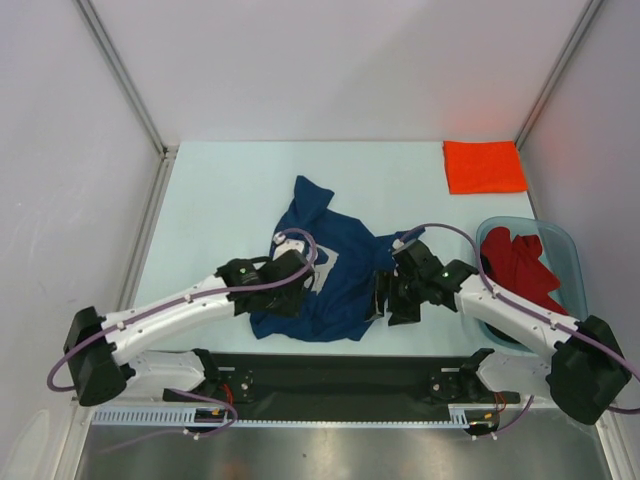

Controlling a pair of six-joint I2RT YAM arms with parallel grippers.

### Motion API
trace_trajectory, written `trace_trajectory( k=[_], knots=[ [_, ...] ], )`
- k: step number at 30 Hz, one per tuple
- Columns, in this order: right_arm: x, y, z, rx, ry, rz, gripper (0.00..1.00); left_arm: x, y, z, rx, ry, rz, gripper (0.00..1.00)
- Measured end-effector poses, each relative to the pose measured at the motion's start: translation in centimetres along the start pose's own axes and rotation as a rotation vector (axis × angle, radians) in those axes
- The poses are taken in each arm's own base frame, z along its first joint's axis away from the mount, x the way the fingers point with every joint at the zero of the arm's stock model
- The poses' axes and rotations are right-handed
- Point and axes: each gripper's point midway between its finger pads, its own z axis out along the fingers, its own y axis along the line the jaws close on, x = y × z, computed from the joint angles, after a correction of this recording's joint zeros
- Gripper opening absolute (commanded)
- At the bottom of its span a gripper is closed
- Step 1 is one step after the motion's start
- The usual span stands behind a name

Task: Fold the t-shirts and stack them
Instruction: Flatten the tshirt out

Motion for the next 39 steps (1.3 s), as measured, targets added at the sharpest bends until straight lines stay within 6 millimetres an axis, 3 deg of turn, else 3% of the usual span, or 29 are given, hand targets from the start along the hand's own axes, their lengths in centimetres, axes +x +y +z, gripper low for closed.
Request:
trace_trajectory(
  k=[3,12,23,36,39],
  knots=[
    [0.7,-0.5,-0.2,0.004,0.000,0.013,0.70,0.2,-0.6,1.1,-0.010,0.014,0.005,0.41],
    [0.6,-0.6,-0.8,0.004,-0.026,0.024,0.70,1.0,-2.1,5.4,-0.062,0.078,0.041,0.39],
    [1.2,-1.3,-0.6,0.017,-0.018,0.038,0.70,0.0,-2.7,7.2,-0.123,0.078,0.067,0.36],
    [1.2,-1.3,-0.6,0.017,-0.018,0.037,0.70,-0.1,-1.8,8.4,-0.220,0.096,0.107,0.29],
    [1.2,-1.3,-0.6,0.017,-0.018,0.037,0.70,-0.2,-1.7,8.4,-0.227,0.093,0.109,0.20]
  ],
)
